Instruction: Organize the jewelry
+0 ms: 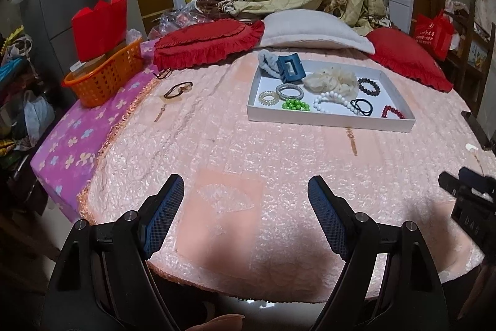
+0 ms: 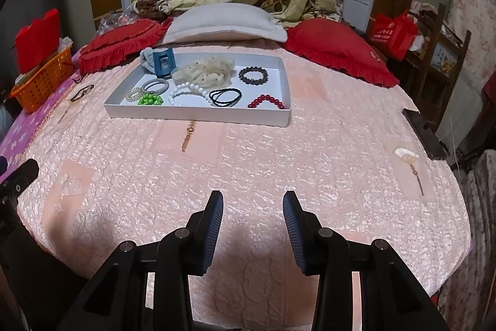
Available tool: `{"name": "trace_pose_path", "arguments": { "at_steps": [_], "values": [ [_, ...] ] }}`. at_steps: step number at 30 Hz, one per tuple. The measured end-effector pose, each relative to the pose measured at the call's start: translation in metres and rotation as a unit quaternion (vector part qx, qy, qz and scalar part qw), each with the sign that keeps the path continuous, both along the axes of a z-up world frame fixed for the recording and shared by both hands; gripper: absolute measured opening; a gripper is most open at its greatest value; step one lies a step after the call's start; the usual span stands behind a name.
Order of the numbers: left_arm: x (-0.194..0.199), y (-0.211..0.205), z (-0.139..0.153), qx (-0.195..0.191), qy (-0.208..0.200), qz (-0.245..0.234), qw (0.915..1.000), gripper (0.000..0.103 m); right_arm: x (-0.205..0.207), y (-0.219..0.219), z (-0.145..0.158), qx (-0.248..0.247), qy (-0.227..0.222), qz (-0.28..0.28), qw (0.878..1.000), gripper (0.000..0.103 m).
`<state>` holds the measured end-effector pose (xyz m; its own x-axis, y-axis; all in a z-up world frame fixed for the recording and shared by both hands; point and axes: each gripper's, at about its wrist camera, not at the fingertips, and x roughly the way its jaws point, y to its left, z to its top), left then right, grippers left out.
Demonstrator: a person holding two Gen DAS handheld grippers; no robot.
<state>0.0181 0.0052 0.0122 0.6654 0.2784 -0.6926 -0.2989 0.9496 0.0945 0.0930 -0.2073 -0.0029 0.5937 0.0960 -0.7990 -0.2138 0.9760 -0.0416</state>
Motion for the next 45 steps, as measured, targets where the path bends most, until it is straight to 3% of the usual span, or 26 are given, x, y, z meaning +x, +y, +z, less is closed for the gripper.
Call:
{"name": "trace_pose_path", "arguments": {
  "at_steps": [5, 10, 15, 21, 45],
  "values": [
    [0.002, 0.003, -0.004, -0.002, 0.008, 0.008, 0.9999, 0.082, 0.021, 0.003, 0.006, 0.02, 0.037, -0.01, 0.999, 0.038],
    [0.002, 0.007, -0.007, -0.007, 0.014, 0.009, 0.9998, 0.082, 0.018, 0.007, -0.015, 0.028, 0.057, -0.035, 0.997, 0.039],
    [0.004, 0.008, -0.011, -0.026, 0.021, -0.001, 0.9994, 0.082, 0.007, 0.013, -0.027, 0.003, 0.047, -0.032, 0.998, 0.038],
    [0.005, 0.007, -0.013, -0.045, 0.024, -0.013, 0.9986, 0.082, 0.004, 0.006, -0.022, 0.01, 0.03, -0.046, 0.998, 0.039],
    [0.009, 0.007, -0.021, -0.056, 0.038, -0.017, 0.9976, 0.082, -0.002, 0.02, -0.023, -0.001, 0.014, -0.023, 1.0, 0.039]
  ]
}}
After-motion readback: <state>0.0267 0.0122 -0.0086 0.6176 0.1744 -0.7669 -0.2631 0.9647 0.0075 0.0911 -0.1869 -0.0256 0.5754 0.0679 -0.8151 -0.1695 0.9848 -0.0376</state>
